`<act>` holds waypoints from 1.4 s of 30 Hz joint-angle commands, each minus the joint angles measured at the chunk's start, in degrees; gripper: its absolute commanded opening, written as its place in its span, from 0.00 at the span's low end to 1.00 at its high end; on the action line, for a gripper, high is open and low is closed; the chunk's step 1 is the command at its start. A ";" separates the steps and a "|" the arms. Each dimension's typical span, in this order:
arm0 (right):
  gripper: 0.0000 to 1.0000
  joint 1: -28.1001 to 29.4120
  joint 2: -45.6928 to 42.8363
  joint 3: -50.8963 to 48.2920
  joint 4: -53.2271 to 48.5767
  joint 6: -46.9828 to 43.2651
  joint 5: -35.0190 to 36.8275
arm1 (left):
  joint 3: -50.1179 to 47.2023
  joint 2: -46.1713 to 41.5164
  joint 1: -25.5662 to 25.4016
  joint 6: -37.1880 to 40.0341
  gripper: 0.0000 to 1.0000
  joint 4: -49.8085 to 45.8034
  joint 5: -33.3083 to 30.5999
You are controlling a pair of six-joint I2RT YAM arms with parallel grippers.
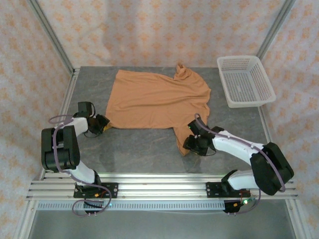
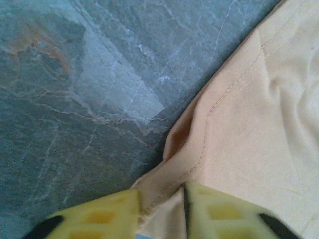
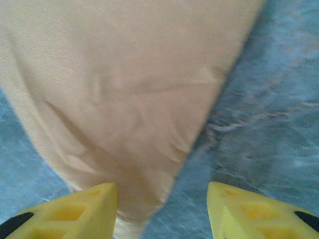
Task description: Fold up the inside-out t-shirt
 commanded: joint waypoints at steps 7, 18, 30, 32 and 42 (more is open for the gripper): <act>0.15 0.70 6.12 -1.02 7.23 4.41 -0.35 | 0.07 -0.08 -0.64 0.73 0.00 -3.72 -3.77; 0.00 0.47 -13.25 6.67 -26.65 -7.36 8.49 | 1.23 -17.63 -0.64 3.91 0.00 -19.48 -8.42; 0.00 0.41 -28.06 19.26 -48.22 -6.85 17.36 | 1.21 -36.73 -0.64 6.55 0.00 -33.14 -15.28; 0.00 0.39 -27.88 17.00 -46.17 -6.77 14.74 | -0.22 -36.37 -0.60 6.06 0.00 -32.00 -13.58; 0.00 0.39 -29.64 12.12 -42.46 -4.33 8.95 | -5.95 -40.80 -3.03 3.49 0.00 -31.23 -12.74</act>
